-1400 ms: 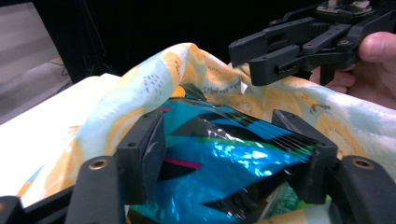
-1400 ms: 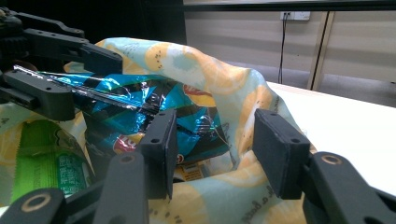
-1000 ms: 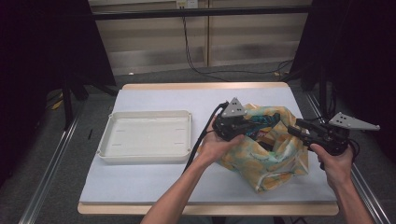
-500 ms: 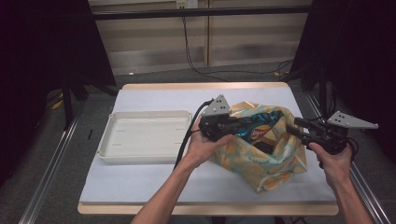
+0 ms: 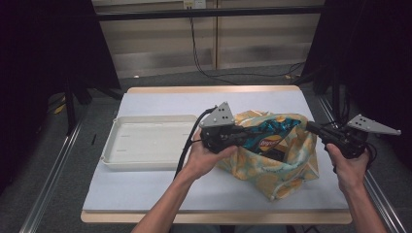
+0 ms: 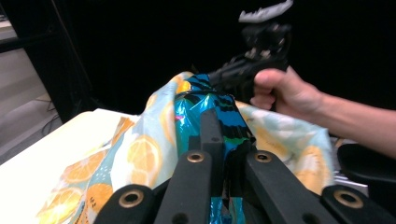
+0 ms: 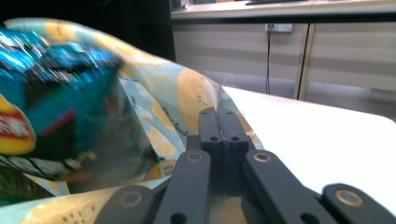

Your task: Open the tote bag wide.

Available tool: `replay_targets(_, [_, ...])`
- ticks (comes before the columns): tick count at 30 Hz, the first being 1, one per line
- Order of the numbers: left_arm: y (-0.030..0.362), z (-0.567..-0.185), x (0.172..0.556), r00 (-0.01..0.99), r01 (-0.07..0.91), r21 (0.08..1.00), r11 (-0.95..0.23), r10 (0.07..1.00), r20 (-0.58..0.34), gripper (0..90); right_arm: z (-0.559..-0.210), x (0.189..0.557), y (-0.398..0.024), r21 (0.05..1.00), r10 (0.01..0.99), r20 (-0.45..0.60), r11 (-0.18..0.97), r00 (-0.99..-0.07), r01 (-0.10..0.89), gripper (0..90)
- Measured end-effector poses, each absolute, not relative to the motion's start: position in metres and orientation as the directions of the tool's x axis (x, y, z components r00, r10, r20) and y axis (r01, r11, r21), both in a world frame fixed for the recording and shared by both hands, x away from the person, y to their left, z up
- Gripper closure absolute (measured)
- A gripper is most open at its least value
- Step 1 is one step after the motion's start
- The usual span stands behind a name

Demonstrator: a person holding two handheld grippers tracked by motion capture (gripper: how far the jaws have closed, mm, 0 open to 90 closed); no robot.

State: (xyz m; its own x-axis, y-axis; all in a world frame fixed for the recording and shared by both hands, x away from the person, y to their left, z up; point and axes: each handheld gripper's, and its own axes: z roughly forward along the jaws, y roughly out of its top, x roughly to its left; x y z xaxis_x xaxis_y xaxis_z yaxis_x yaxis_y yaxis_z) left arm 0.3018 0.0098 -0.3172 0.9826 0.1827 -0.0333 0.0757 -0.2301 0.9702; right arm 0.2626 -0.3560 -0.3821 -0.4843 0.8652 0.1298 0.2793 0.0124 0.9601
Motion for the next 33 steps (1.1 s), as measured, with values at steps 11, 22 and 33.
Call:
replay_targets(11, [0.008, -0.300, 0.314, 0.978, 0.089, 0.981, -0.170, 0.203, -0.054, 90.0, -0.389, 0.264, -0.342, 0.950, 0.834, 0.113, 0.069, -0.540, 0.305, 90.0])
replay_targets(22, [0.004, -0.291, 0.319, 0.976, 0.101, 0.983, -0.156, 0.208, -0.068, 90.0, -0.389, 0.264, -0.340, 0.948, 0.829, 0.110, 0.079, -0.548, 0.309, 72.8])
replay_targets(33, [0.009, -0.277, 0.323, 0.975, 0.101, 0.985, -0.141, 0.212, -0.069, 90.0, -0.374, 0.252, -0.335, 0.964, 0.811, 0.098, 0.066, -0.577, 0.258, 47.1])
